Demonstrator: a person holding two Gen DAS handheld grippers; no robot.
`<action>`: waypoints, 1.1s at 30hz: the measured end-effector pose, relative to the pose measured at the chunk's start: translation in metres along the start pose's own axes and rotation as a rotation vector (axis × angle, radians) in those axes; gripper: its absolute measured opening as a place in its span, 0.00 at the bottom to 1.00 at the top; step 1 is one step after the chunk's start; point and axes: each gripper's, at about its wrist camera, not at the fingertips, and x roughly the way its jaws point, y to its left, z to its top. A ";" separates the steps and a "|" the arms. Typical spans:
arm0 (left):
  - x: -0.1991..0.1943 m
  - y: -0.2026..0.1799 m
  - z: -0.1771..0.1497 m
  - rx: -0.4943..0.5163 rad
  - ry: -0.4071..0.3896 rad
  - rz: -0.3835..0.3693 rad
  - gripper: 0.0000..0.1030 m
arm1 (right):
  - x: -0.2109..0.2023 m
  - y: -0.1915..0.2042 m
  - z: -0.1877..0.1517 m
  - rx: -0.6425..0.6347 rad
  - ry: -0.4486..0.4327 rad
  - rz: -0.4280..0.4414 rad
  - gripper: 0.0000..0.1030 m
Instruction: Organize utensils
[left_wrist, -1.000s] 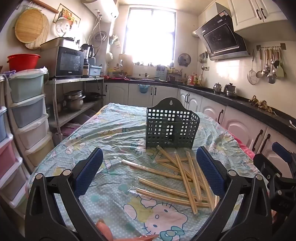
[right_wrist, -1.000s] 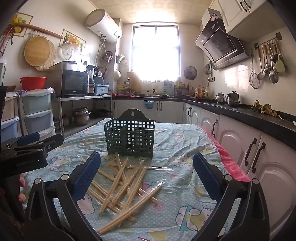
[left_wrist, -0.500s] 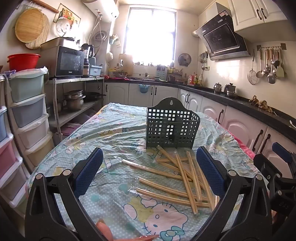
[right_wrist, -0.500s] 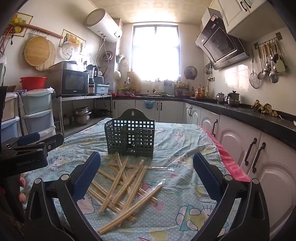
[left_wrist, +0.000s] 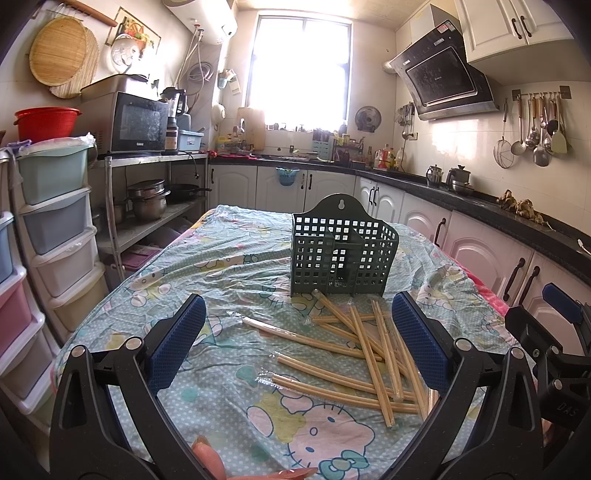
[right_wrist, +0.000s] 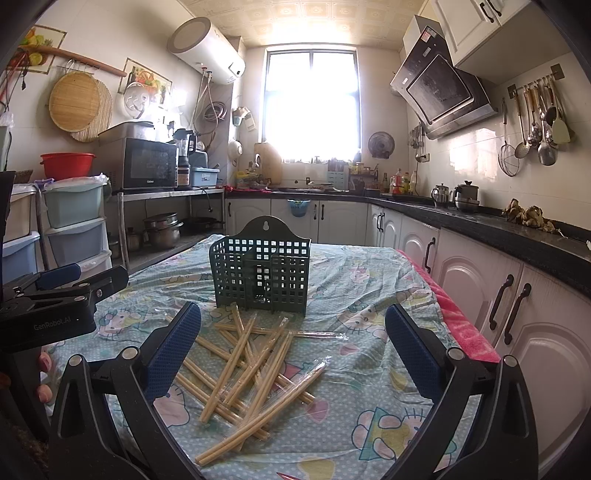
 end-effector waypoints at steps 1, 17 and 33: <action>0.000 0.000 0.000 0.000 0.000 0.000 0.91 | 0.000 0.000 0.000 0.000 0.000 0.000 0.94; 0.000 0.000 0.000 0.001 -0.001 -0.001 0.91 | 0.000 0.000 0.000 0.000 0.000 0.000 0.94; 0.001 0.001 0.000 -0.008 0.011 -0.006 0.91 | 0.000 0.003 0.001 -0.007 0.012 0.013 0.94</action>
